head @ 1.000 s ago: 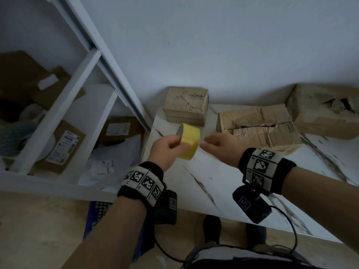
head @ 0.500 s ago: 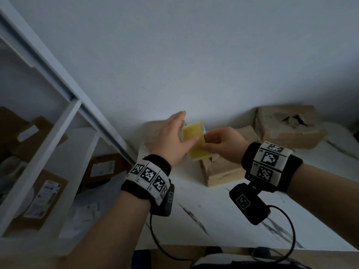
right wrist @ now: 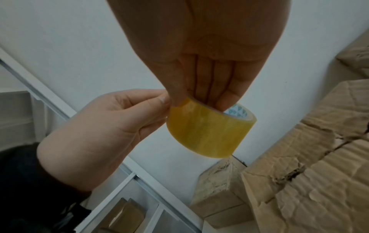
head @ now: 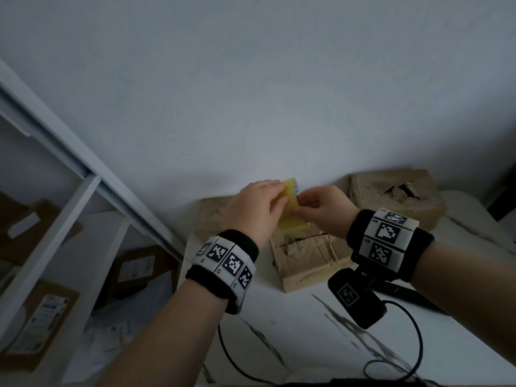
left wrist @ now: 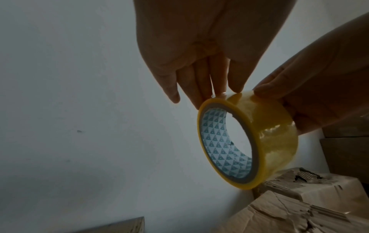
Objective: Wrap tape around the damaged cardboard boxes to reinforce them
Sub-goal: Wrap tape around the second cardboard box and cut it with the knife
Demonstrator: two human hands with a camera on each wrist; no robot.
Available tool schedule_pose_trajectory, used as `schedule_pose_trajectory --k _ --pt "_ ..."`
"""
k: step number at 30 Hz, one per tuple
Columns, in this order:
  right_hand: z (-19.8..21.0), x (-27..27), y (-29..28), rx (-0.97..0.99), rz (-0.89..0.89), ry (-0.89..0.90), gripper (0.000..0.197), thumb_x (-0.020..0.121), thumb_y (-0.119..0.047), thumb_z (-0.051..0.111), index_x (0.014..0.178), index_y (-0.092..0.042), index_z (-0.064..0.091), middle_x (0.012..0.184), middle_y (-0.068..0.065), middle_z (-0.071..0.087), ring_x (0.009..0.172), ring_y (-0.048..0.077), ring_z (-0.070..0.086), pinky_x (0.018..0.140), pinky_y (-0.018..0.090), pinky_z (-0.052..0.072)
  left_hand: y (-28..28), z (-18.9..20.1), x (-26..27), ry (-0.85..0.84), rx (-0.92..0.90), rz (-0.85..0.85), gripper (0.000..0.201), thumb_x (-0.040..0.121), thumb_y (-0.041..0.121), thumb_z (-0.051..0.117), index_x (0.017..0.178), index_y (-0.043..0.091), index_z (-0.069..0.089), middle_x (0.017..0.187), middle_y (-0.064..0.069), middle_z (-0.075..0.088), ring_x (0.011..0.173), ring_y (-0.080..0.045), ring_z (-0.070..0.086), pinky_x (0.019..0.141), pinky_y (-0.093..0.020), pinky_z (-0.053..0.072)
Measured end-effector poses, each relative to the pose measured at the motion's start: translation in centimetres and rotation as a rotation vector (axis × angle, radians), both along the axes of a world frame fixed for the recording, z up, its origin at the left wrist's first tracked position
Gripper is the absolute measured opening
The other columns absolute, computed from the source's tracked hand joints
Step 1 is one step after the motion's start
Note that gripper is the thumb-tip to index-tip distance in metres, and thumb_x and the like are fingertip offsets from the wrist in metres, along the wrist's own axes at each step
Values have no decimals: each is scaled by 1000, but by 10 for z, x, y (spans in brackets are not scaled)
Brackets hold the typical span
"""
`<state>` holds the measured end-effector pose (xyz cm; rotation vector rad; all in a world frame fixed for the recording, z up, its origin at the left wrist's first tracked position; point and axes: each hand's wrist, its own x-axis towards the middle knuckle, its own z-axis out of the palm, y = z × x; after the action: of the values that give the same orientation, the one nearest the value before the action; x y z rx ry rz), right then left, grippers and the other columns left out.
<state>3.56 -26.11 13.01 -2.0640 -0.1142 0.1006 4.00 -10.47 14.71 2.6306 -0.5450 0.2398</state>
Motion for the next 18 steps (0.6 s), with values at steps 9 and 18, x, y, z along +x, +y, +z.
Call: schedule_pose_trajectory --k 9,18 --pt "2 7 -22 -28 20 -20 19 85 -15 66 79 2 66 74 17 61 70 19 51 69 33 46 -23 -4 7 -166 -165 15 14 87 17 64 96 13 74 98 -2 70 93 -19 63 82 -35 51" --pt "-3 7 -39 -99 2 14 18 93 -19 54 102 -8 66 86 3 61 81 16 56 71 25 40 -42 -12 8 -45 34 95 15 95 26 51 96 15 61 98 -1 59 88 -19 55 75 -37 48"
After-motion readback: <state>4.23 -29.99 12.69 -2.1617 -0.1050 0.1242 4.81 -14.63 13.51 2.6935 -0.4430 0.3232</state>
